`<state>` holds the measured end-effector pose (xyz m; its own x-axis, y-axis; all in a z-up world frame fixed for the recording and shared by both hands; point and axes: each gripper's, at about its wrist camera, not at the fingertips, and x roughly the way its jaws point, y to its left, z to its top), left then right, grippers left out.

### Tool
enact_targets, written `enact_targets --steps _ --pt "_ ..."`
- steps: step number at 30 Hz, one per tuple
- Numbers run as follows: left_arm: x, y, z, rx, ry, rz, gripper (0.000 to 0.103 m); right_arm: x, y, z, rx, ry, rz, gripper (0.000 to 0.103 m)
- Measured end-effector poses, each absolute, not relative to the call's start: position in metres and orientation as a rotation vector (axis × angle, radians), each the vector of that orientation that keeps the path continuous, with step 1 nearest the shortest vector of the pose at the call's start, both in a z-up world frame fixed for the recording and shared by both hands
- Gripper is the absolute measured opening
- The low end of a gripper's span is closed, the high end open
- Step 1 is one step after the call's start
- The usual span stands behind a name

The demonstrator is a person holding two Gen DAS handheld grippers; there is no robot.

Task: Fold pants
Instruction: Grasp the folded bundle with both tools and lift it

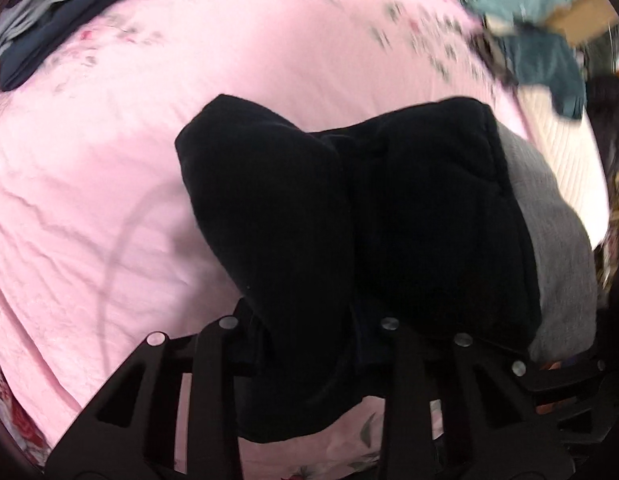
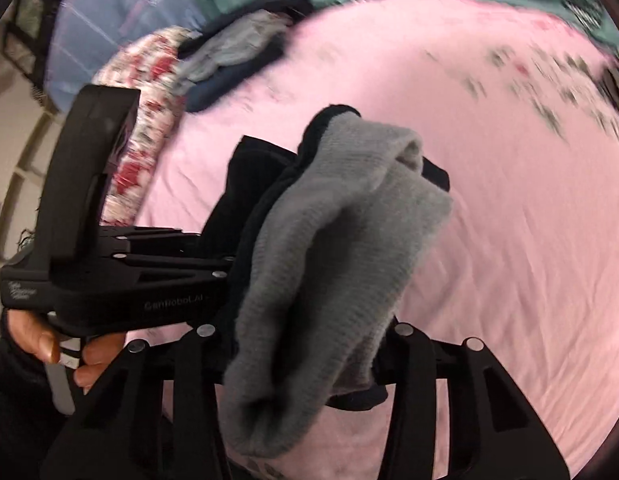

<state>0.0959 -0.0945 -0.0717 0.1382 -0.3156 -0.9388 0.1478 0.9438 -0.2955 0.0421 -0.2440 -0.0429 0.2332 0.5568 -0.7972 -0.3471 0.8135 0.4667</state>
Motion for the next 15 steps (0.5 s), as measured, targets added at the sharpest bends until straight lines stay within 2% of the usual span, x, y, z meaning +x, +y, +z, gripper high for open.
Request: enact_targets --steps 6,9,11,13,14,15 --pt "0.145 -0.056 -0.02 -0.181 1.24 -0.25 0.033 0.105 -0.208 0.001 0.147 1.017 0.755 0.046" --pt "0.183 -0.04 -0.001 -0.15 1.152 -0.198 0.035 0.153 -0.198 0.002 0.135 0.958 0.76 0.046" --pt "0.217 -0.033 -0.006 -0.142 1.134 -0.167 0.039 0.185 -0.196 -0.013 0.121 0.957 0.723 0.046" --pt "0.248 -0.027 -0.03 -0.167 1.161 -0.148 0.041 0.217 -0.195 -0.039 0.106 1.018 0.674 0.051" --pt "0.262 -0.022 -0.046 -0.186 1.188 -0.141 0.047 0.231 -0.198 -0.06 0.07 1.067 0.587 0.055" --pt "0.275 -0.021 -0.065 -0.214 1.221 -0.142 0.049 0.238 -0.201 -0.075 0.033 1.106 0.514 0.064"
